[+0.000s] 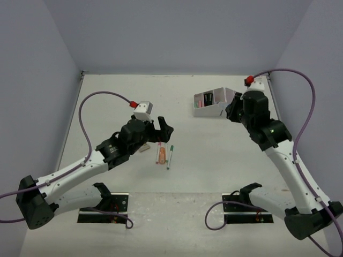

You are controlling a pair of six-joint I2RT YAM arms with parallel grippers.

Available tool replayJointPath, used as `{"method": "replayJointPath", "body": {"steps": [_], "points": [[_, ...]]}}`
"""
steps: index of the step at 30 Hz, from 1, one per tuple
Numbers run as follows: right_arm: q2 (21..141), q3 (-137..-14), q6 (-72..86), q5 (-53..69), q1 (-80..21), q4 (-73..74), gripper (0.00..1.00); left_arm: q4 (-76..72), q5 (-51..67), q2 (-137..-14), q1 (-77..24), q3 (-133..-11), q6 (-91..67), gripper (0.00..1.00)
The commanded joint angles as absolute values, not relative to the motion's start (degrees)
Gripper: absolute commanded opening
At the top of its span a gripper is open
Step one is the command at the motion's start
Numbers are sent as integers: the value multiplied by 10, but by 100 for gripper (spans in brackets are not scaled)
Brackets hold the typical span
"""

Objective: Sort the stationery into containers
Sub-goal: Place the stationery in the storage box.

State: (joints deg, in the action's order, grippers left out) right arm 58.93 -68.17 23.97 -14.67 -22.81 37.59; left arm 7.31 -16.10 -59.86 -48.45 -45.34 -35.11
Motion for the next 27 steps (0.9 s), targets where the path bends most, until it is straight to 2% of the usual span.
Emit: {"method": "replayJointPath", "body": {"steps": [1, 6, 9, 14, 25, 27], "points": [[657, -782, 233, -229, -175, 372, 0, 136, -190, -566, -484, -466, -337, 100], [806, -897, 218, -225, -110, 369, 0, 153, -174, -534, -484, -437, -338, 100], [882, -961, 216, -180, -87, 403, 0, 165, -178, -514, -483, -424, -338, 100], [969, -1017, 208, -129, -72, 423, 0, 179, -186, -506, -483, -423, -331, 100], [1017, -997, 201, -108, -68, 432, 0, 185, -183, -510, -483, -417, -331, 100], [1023, -996, 202, -114, -67, 433, 3, 185, -185, -509, -484, -416, -331, 100]]}}
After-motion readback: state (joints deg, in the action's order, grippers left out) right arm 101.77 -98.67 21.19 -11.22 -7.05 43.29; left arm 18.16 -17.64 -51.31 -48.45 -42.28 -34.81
